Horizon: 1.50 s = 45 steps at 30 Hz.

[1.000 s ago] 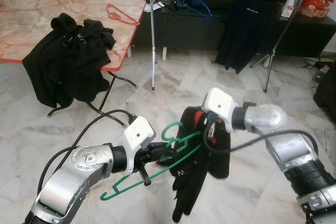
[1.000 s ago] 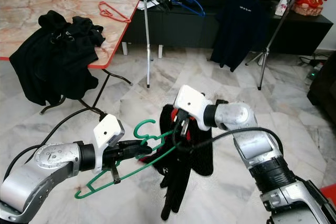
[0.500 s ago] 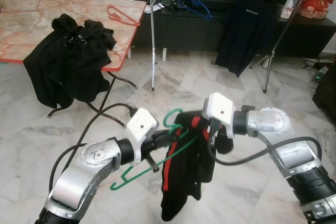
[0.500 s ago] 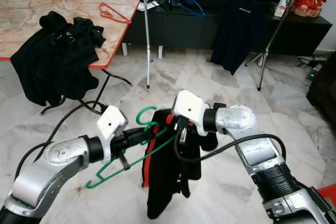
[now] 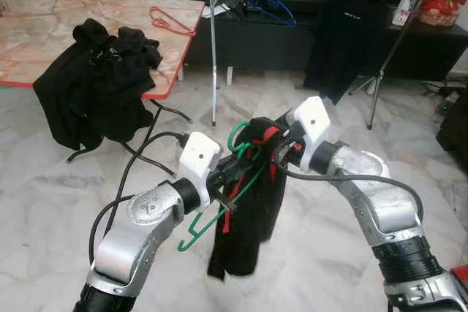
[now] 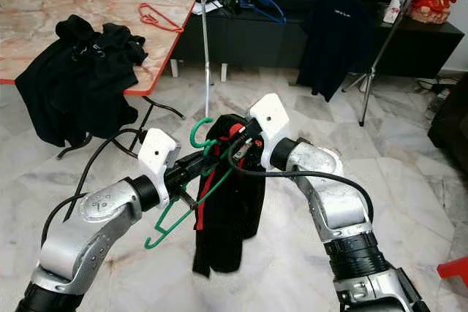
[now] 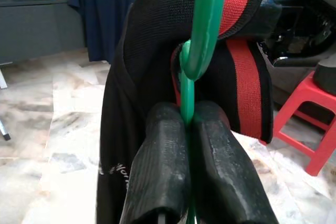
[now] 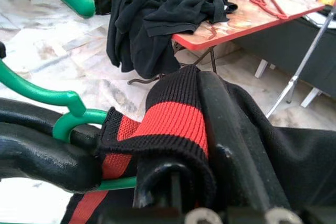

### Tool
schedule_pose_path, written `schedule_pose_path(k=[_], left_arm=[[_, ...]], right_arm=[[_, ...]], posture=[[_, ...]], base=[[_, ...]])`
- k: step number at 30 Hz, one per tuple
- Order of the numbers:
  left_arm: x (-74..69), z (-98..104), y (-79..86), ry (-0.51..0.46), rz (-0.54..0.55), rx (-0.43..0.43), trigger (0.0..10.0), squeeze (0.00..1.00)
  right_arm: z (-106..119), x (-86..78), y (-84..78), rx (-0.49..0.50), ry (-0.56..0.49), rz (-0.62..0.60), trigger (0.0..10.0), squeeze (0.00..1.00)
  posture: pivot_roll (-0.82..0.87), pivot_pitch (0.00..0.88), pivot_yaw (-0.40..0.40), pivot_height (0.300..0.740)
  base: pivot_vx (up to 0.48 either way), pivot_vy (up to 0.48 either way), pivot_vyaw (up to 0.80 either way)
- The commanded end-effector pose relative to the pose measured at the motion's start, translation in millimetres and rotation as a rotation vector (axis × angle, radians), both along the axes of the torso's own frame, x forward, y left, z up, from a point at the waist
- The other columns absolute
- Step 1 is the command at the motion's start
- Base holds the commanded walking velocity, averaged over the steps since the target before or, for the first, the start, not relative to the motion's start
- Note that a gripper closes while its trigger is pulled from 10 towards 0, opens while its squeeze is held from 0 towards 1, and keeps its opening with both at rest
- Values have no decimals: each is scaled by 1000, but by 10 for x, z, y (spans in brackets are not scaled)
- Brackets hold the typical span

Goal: Hang hanger

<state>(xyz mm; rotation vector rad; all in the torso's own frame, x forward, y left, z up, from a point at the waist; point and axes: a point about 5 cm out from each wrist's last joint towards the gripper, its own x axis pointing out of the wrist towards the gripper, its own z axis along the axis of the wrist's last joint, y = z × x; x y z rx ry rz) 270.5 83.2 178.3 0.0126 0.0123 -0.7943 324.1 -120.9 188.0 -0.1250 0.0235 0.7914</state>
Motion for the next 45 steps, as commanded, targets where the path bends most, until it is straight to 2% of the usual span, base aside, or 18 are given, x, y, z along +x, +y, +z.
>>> schedule_pose_path(k=[1, 3, 7, 10, 13, 15, 22, 26, 41, 45], left_arm=[[18, 115, -34, -65, -3, -20, 10000, 0], [10, 107, -50, -63, -3, -24, 10000, 0], [10, 111, -48, -64, 5, -31, 10000, 0], [21, 104, -27, -67, 15, -25, 10000, 0], [29, 98, -20, -68, 20, -22, 10000, 0], [30, 90, -15, -66, 23, -16, 10000, 0], [27, 72, -11, -67, 24, -2, 10000, 0], [27, 69, -14, -68, 19, -1, 10000, 0], [23, 74, -14, -77, 5, 3, 10000, 0], [38, 97, -8, -91, 10, -7, 10000, 0]], right_arm=[[38, -14, -26, 26, -2, -27, 10000, 0], [-19, 5, -103, 69, 45, -107, 10000, 0], [-27, 2, -147, 89, 60, -130, 10000, 0], [19, -7, -230, 144, 76, -156, 10000, 0], [48, -16, -260, 195, 97, -144, 10000, 0], [51, -70, -251, 201, 108, -84, 10000, 0], [-16, -341, -175, 95, 131, 149, 10000, 0], [-4, -406, -155, 77, 115, 208, 10000, 0], [-103, -367, -147, -15, 129, 188, 10000, 0], [-101, -414, -155, -52, 137, 212, 10000, 20]], posture=[[16, 21, -81, 716], [17, 20, -82, 716], [17, 21, -81, 716], [16, 24, -80, 716], [16, 24, -80, 716], [15, 25, -80, 716], [15, 20, -85, 716], [11, 16, -86, 716], [10, 1, -87, 716], [6, 0, -85, 716]], base=[[0, 0, 0], [0, 0, 0], [0, 0, 0], [0, 0, 0], [0, 0, 0], [0, 0, 0], [0, 0, 0], [0, 0, 0], [0, 0, 0], [0, 0, 0]])
